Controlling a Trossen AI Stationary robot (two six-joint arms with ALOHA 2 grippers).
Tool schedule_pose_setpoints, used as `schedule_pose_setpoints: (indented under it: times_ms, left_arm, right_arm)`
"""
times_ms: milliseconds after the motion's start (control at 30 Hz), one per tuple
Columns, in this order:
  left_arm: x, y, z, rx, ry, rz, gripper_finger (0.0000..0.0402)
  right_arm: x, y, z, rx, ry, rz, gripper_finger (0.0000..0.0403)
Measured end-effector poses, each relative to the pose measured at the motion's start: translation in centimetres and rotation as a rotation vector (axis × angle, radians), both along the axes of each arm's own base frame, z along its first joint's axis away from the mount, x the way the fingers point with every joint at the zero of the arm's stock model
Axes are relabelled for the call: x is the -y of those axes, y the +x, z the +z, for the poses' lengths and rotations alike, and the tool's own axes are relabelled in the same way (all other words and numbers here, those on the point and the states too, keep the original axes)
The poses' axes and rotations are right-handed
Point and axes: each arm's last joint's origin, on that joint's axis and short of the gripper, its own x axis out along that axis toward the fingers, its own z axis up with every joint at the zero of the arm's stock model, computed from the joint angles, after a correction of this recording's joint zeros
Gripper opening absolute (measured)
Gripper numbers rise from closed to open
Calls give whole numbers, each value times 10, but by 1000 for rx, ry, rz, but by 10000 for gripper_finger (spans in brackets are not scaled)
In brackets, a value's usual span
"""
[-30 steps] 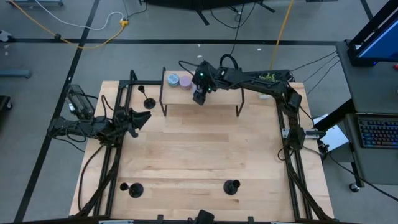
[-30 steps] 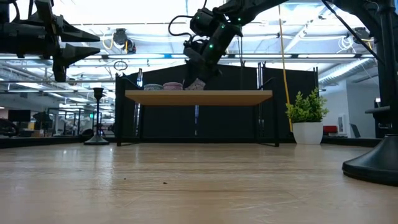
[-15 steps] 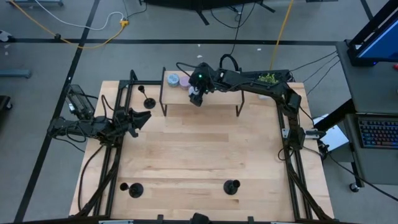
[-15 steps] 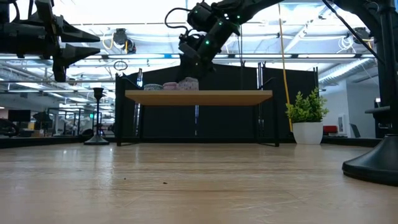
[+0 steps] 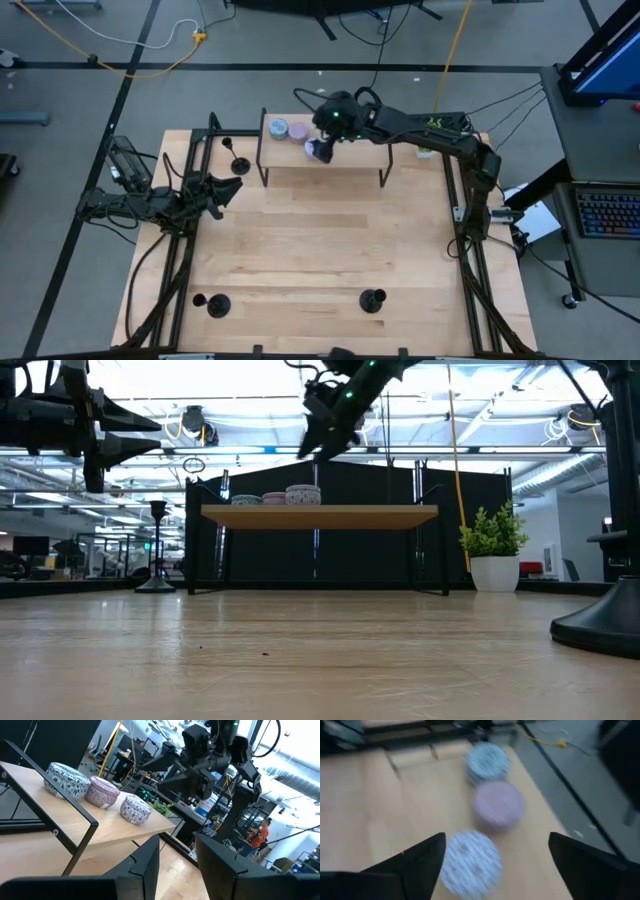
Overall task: Pick & Place candle stick holders
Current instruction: Put the red patterned scented candle on the shelf
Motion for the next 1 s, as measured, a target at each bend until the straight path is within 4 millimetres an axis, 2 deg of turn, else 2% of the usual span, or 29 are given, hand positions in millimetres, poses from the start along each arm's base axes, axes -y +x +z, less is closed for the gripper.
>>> schedule_pose_setpoints:
  times_ms: [133,333,467,533,733,1000]
  left_arm:
    - [0,0,0,2,-5,-1,131]
    - [0,0,0,5,-10,-2,131]
    - [0,0,0,6,-12,-3,131]
    - [0,0,0,6,-12,-3,131]
    - [0,0,0,2,-11,-3,131]
    - [0,0,-2,-17,-9,3,131]
  right_arm:
    - [-3,-14,0,-116,-19,-62,276]
    - [-5,-16,-38,-228,47,-65,138]
    - [-4,-15,-52,-213,41,-66,47]
    - [-3,-13,-54,-195,35,-68,14]
    - [-2,-10,-54,-129,55,-89,15]
    - [-3,12,-65,4,142,-16,3]
